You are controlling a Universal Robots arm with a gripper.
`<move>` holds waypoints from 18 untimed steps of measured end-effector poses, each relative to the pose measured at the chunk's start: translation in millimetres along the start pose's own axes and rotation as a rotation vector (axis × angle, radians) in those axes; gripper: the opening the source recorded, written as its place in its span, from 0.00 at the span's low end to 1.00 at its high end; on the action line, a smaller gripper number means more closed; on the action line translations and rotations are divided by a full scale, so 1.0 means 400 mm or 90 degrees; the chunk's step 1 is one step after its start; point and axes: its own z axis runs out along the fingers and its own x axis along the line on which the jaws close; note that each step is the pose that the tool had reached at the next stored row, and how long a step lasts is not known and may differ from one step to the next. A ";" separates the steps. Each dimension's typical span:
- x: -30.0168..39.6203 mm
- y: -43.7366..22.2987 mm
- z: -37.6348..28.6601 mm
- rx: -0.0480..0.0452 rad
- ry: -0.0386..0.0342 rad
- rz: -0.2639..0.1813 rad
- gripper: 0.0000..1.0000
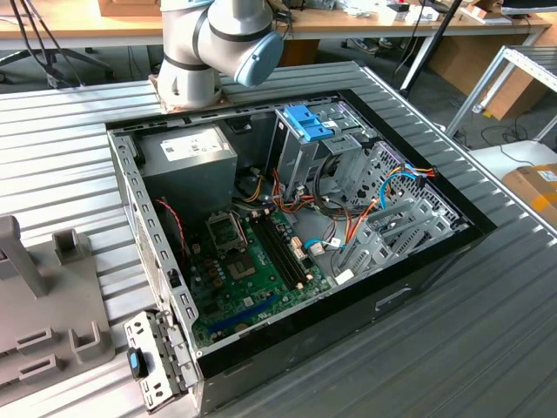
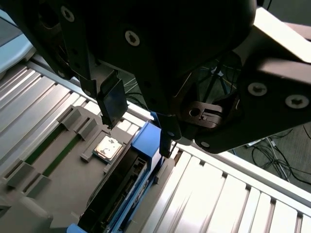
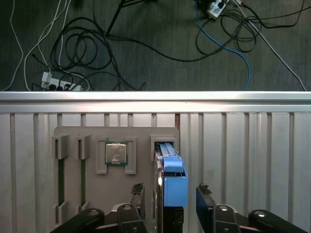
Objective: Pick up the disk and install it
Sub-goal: 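Pick up the disk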
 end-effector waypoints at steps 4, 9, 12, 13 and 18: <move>0.000 0.000 0.007 -0.0001 0.0000 0.000 0.54; 0.000 0.000 0.015 -0.0001 0.0001 0.000 0.54; 0.000 0.000 0.018 0.0000 0.0000 0.000 0.54; 0.000 0.000 0.021 0.0001 0.0000 0.000 0.54; 0.001 0.001 0.030 0.0002 -0.0001 0.000 0.54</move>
